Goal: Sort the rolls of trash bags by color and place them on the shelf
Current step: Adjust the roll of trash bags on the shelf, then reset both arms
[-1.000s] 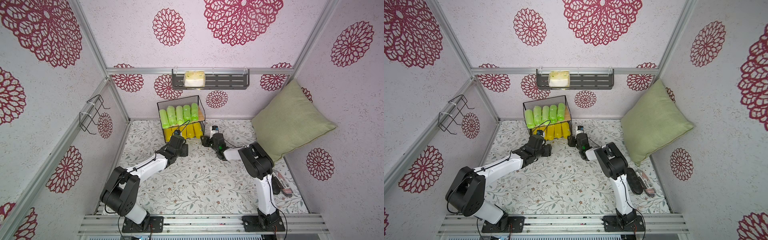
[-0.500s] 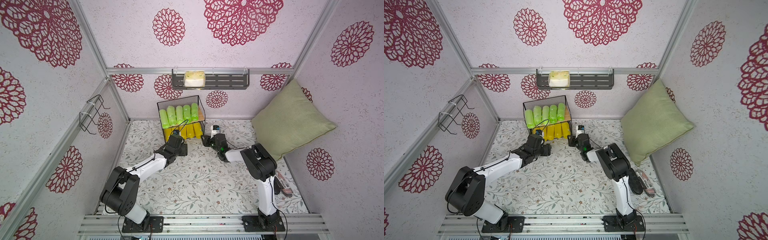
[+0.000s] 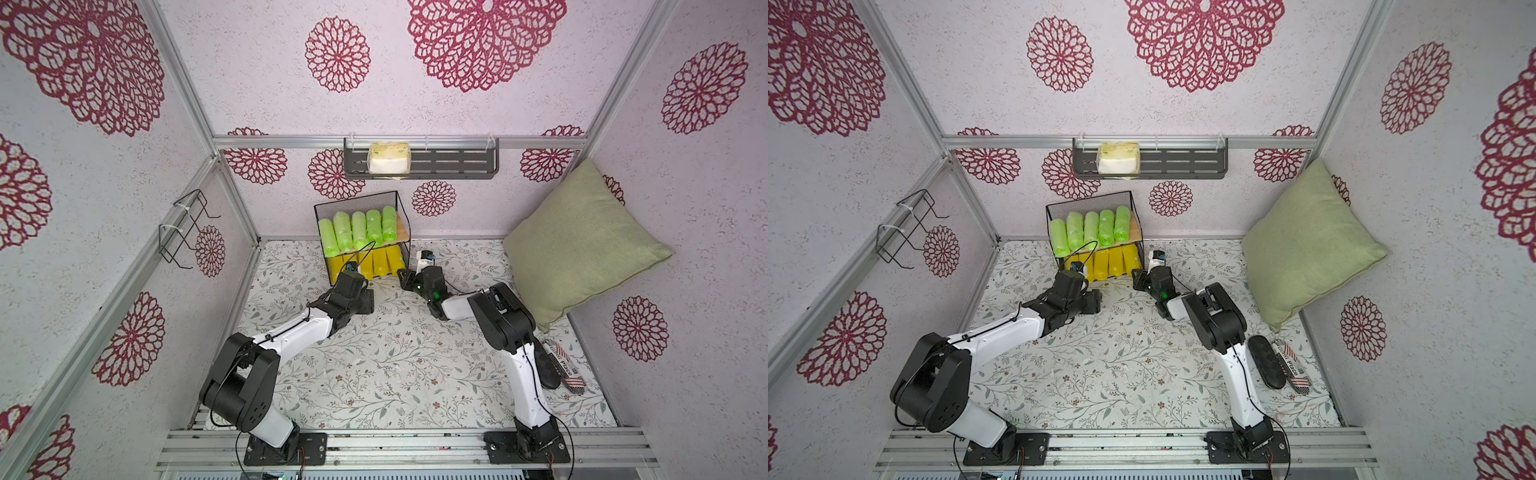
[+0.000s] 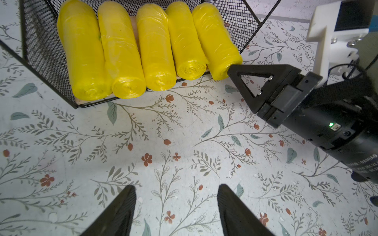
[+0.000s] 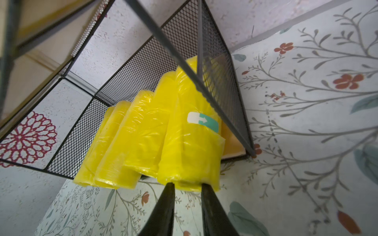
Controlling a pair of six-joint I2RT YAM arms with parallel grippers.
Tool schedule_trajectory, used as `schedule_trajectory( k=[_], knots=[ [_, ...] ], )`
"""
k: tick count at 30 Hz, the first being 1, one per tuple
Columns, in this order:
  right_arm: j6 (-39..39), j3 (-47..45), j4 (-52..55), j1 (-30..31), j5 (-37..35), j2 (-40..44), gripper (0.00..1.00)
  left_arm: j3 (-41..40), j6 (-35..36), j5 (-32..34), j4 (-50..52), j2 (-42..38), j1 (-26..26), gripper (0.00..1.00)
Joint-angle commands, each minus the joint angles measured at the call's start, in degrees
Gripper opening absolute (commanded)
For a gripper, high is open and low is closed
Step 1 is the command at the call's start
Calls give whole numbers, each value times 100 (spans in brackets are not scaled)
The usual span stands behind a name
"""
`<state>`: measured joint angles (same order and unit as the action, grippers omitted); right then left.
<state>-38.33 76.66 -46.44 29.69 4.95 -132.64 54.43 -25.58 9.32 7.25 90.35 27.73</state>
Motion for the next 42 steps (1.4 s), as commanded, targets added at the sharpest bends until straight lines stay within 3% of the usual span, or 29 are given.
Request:
schedule_trajectory(
  k=[1,11,16,25,33,37,42],
  knots=[
    [-119,324,-123,0,-246,-125,26,-82,-24,-45,-75,-92,-55,68],
    [-211,446,-257,-7,-350,-185,27,-152,-26,-36,-57,-167,-96,68],
    [63,-209,-389,10,-329,471,37,-194,-39,-21,-118,-195,-131,68],
    [1470,-2175,65,37,-515,2832,56,-627,-90,324,-527,-775,-500,71],
    [3042,-3593,1821,-18,-2152,5444,72,-1026,-369,683,-1108,-1517,-1071,86],
    [3406,-4333,2310,-267,-2893,6771,82,-1127,-462,1168,-1338,-1656,-1351,91],
    [3323,-5206,2294,-949,-3221,7908,98,-1272,-109,1926,-1562,-1740,-1415,98]
  ],
)
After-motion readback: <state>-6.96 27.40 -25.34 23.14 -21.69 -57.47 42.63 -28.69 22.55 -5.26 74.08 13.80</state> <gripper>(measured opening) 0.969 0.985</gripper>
